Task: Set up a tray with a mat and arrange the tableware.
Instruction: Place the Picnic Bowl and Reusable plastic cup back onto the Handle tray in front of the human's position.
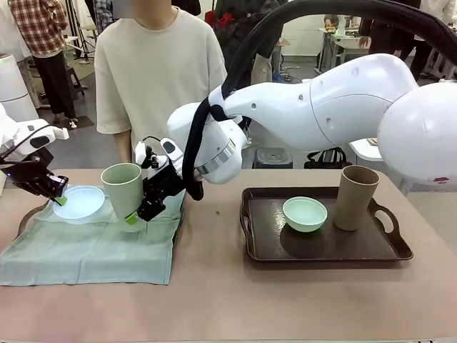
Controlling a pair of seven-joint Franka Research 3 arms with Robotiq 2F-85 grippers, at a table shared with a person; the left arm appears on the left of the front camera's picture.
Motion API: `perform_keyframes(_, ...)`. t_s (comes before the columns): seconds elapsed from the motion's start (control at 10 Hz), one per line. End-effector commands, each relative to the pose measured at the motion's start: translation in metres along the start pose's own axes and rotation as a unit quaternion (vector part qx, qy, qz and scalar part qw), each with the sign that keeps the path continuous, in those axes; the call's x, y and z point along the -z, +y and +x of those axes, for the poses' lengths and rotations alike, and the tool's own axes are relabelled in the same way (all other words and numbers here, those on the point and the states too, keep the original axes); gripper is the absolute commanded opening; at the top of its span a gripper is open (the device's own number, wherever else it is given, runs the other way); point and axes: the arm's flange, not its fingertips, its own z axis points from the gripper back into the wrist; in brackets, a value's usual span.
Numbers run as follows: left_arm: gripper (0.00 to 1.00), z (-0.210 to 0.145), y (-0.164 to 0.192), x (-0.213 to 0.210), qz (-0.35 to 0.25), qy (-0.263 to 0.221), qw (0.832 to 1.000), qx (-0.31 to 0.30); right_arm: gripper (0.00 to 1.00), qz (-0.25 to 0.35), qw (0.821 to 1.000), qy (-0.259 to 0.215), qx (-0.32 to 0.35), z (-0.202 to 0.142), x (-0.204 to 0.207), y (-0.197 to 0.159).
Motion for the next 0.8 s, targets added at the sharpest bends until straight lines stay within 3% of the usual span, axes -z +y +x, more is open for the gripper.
perform_keyframes(0.0,0.04,0.006,0.005,0.014,-0.01,-0.007,1.0,0.001,0.8,-0.014,1.0,0.01,-0.02,-0.005,0.003,-0.004)
perform_keyframes(0.4,0.04,0.005,0.005,0.031,-0.01,0.005,1.0,0.0,0.8,-0.013,1.0,0.011,-0.014,-0.013,0.006,-0.009)
perform_keyframes(0.5,0.31,0.005,0.007,0.032,-0.008,0.014,1.0,-0.005,1.0,-0.014,1.0,0.007,-0.007,-0.013,0.005,-0.011)
perform_keyframes(0.7,0.91,0.004,0.009,0.032,-0.008,0.025,1.0,-0.007,1.0,-0.019,1.0,0.011,-0.001,-0.012,0.002,-0.009)
